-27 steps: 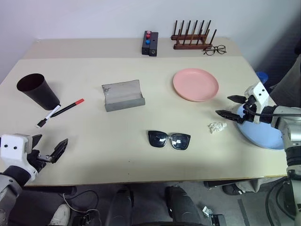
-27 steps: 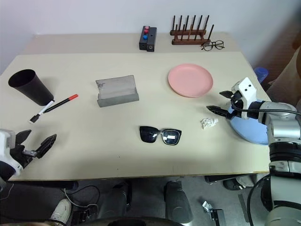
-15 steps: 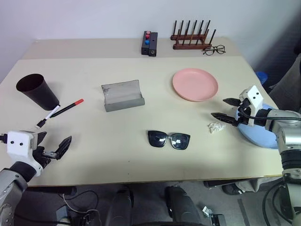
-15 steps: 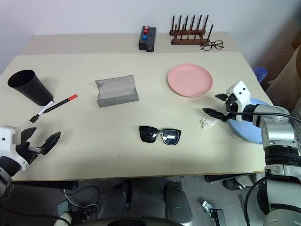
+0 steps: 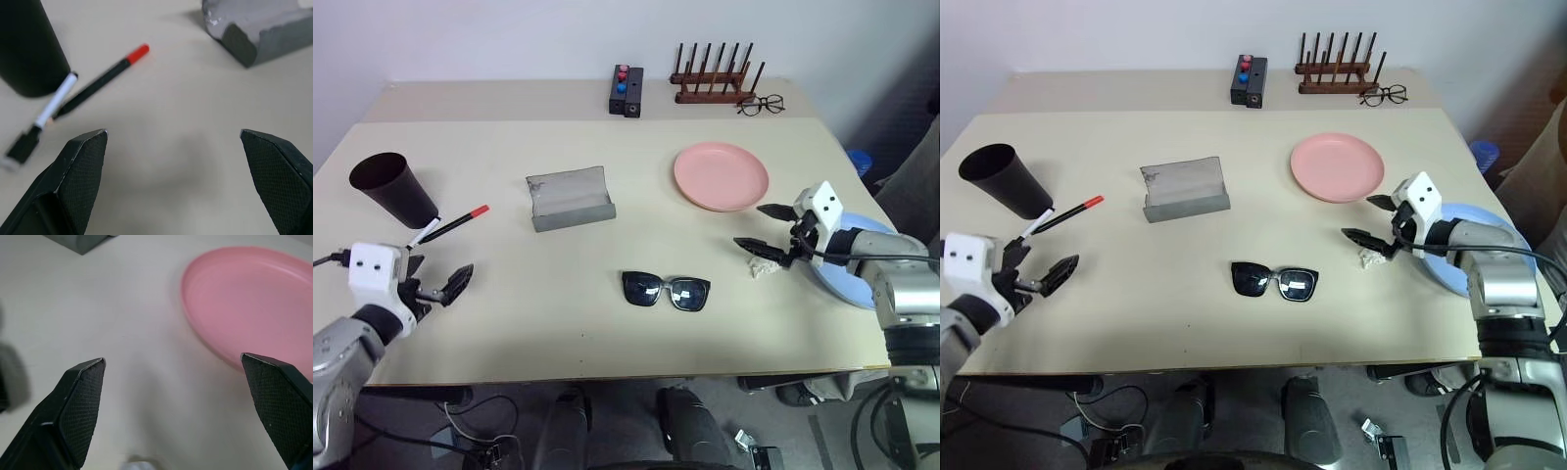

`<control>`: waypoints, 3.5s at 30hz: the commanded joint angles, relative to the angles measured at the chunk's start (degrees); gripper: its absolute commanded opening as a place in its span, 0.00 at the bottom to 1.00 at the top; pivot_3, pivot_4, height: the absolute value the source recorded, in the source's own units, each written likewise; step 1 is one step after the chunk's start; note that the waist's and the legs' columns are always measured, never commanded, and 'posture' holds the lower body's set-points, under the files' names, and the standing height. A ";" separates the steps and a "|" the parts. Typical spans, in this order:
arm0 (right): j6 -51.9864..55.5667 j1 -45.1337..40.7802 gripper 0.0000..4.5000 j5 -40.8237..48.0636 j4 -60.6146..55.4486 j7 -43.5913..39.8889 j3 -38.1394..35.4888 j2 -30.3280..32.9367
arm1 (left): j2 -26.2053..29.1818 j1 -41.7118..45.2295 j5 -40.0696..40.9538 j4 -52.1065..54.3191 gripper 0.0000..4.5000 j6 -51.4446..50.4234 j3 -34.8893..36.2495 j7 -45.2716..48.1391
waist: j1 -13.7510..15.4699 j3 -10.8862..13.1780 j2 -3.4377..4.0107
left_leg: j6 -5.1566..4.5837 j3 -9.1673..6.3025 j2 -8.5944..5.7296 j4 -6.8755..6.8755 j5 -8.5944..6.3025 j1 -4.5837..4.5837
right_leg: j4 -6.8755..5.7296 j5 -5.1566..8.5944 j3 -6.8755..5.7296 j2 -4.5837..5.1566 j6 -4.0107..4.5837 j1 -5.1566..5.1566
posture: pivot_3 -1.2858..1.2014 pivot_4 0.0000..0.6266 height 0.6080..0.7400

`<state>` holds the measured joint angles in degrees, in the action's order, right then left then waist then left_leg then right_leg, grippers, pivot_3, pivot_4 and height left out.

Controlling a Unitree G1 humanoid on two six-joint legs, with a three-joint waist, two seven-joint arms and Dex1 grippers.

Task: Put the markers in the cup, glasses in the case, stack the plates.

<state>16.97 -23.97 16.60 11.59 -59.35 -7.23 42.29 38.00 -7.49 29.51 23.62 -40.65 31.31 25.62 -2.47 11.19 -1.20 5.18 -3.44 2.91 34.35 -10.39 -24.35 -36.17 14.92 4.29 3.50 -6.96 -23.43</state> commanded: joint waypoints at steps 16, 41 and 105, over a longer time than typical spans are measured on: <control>9.25 8.44 1.00 6.59 -21.23 6.85 2.11 -6.09 | 10.93 13.72 -5.32 -21.58 0.99 -10.48 0.76 -3.56 | -0.05 -0.04 -0.05 | 0.00 -0.04 0.02 -0.02 0.00 0.05 | -0.07 0.00 -0.01 -0.04 -0.01 -0.01 | 0.52 0.24 1.00; 8.72 9.98 1.00 6.19 -21.98 8.52 4.23 -7.28 | 16.59 34.43 -13.19 -54.55 0.99 -1.75 -16.19 14.29 | 0.04 -0.05 -0.07 | 0.01 -0.03 0.02 -0.05 0.01 0.04 | -0.12 -0.01 -0.03 -0.04 -0.05 -0.02 | 0.52 0.24 1.00; 6.81 5.99 1.00 4.01 -18.09 8.19 7.38 -7.42 | 11.19 20.92 -5.49 -31.81 0.01 -9.42 -5.76 11.53 | 0.01 -0.06 -0.04 | 0.01 -0.03 0.02 -0.05 0.01 0.11 | -0.16 0.00 -0.02 -0.02 -0.04 0.00 | 0.52 0.24 1.00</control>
<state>24.74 -17.16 20.37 -5.39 -51.05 0.93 34.79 49.10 14.31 23.39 -11.11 -50.59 22.89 38.09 -2.46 11.12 -1.25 5.19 -3.47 2.93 34.30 -10.38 -24.24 -36.33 14.92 4.27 3.47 -7.00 -23.43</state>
